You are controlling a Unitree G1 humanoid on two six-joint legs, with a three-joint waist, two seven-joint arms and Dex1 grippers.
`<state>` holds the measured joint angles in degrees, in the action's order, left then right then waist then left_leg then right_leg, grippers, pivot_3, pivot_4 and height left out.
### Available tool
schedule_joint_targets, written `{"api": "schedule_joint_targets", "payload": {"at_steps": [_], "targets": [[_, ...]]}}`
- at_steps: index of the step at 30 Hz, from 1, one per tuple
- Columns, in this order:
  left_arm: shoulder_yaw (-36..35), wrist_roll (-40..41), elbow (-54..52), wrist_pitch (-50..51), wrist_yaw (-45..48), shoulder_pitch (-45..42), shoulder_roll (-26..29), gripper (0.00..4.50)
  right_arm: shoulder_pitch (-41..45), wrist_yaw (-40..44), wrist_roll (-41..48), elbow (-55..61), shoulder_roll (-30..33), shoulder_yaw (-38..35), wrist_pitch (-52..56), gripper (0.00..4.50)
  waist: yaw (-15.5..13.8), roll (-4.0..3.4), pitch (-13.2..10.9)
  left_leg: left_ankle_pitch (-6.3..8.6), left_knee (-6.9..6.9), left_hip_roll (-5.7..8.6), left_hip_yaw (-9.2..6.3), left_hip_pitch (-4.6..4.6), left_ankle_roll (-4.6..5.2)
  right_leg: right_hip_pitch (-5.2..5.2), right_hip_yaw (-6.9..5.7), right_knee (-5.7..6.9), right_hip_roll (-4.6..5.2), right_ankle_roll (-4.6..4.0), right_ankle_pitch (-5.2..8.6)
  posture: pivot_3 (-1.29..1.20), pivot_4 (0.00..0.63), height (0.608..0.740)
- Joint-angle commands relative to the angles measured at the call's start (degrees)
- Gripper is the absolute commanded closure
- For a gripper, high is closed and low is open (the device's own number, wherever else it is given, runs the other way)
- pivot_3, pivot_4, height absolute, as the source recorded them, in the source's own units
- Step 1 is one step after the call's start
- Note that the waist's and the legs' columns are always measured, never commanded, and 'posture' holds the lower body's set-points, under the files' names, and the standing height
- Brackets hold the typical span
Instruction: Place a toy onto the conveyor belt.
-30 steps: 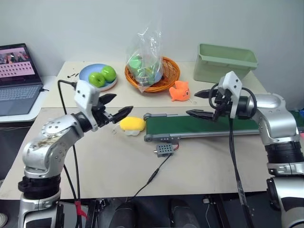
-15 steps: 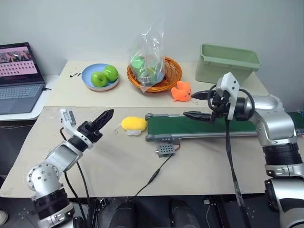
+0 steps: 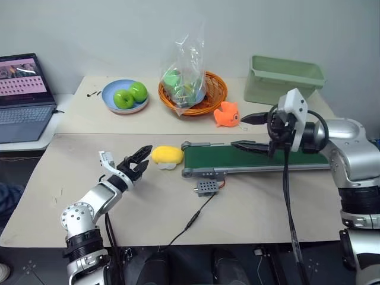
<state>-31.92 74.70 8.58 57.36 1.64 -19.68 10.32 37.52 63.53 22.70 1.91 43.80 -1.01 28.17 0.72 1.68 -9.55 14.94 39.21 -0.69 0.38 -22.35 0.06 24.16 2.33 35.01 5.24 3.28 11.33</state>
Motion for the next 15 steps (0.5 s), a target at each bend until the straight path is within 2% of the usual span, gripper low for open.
{"api": "schedule_joint_targets", "payload": {"at_steps": [1,15], "targets": [[1.1,-1.9,4.7,-2.0,-0.5,-3.1,-0.6,0.07,-0.5,-1.3,1.1,3.6,1.7,-3.0,0.8,0.00,0.0,0.00,0.0,0.00,0.00,0.00,0.00,0.01,0.00,-0.01,0.00,0.01,0.00,0.00,0.00,0.00,0.150,0.740],[1.2,-9.1,13.8,-7.1,-1.1,-7.1,-1.1,0.07,-1.6,-4.8,1.1,4.8,3.2,-4.4,1.6,0.00,0.3,0.00,0.0,0.00,0.00,0.00,0.00,0.04,0.00,-0.01,0.02,0.01,-0.04,0.00,0.00,0.00,0.150,0.740]]}}
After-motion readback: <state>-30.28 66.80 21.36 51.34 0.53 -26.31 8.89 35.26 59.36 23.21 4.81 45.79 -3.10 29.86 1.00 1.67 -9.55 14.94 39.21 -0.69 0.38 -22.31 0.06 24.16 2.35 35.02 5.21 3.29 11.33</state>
